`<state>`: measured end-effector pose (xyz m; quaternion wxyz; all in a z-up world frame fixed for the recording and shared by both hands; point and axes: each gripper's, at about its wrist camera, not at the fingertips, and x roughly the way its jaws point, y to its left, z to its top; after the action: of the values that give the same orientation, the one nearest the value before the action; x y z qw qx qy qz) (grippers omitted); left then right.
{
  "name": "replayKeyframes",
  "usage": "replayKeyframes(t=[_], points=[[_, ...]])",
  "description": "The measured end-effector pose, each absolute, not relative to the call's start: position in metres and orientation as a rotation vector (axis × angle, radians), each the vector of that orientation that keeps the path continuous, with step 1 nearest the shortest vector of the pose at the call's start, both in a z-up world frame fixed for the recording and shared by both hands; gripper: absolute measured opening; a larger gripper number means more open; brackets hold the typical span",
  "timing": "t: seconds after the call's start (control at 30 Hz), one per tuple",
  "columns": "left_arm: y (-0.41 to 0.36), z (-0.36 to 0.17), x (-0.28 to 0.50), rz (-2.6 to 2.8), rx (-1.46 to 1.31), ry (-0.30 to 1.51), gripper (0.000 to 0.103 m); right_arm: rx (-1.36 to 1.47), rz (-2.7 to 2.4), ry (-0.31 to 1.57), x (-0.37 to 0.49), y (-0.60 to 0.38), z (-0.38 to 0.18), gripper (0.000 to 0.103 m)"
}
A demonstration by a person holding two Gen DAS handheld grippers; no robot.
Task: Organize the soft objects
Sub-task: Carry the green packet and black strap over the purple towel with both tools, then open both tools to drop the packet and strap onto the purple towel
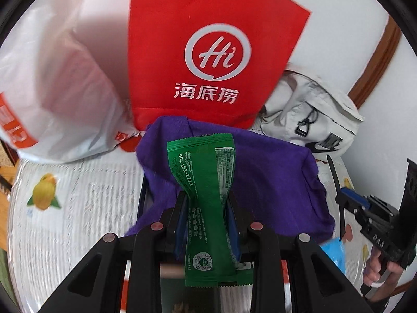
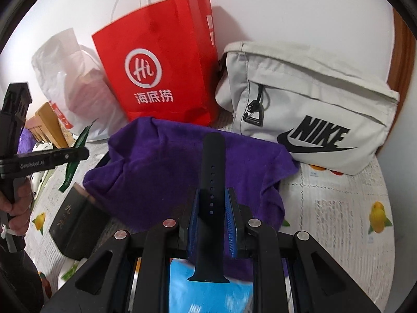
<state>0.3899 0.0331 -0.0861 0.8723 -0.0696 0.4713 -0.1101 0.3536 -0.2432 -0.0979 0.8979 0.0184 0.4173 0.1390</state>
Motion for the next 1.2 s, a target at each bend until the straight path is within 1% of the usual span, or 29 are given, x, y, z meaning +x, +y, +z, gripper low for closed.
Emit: replayKeyframes(t=[0.27,0.57,0.73,0.77,0.8,0.83,0.9,0.93,0.97,1.1,1.2], points=[[0.027,-0.124,0.446,-0.202,-0.139,1.079,0.027,0.028,0.275,0.949,0.382,-0.247,-0.131,0.02],[0.02,-0.146,0.472,-0.171,-0.133,1.153,0.028,0.028,0.269,1.019,0.395,-0.248,-0.15,0.021],[0.018,-0.146,0.475,-0.158,-0.124,1.151,0.033,0.048,0.272,1.05,0.398,-0.253,-0.158,0.021],[0.017,-0.145,0.475,-0.163,-0.13,1.153,0.036,0.062,0.281,1.05,0.397,-0.254,-0.158,0.021],[0.017,-0.144,0.476,-0.16,-0.132,1.158,0.047,0.07,0.291,1.048,0.397,-0.255,-0.157,0.021],[0.017,-0.143,0.476,-0.156,-0.127,1.159,0.052,0.077,0.296,1.046,0.396,-0.256,-0.156,0.023],[0.014,-0.138,0.472,-0.152,-0.109,1.137,0.062,0.082,0.299,1.037,0.395,-0.258,-0.153,0.033],[0.013,-0.136,0.471,-0.154,-0.101,1.135,0.062,0.079,0.302,1.031,0.393,-0.259,-0.15,0.044],[0.011,-0.133,0.468,-0.154,-0.095,1.128,0.062,0.074,0.302,1.023,0.391,-0.259,-0.148,0.046],[0.01,-0.119,0.454,-0.149,-0.076,1.097,0.062,0.076,0.316,0.998,0.381,-0.258,-0.133,0.047],[0.01,-0.099,0.429,-0.151,-0.059,1.049,0.062,0.08,0.32,0.971,0.37,-0.255,-0.121,0.048]])
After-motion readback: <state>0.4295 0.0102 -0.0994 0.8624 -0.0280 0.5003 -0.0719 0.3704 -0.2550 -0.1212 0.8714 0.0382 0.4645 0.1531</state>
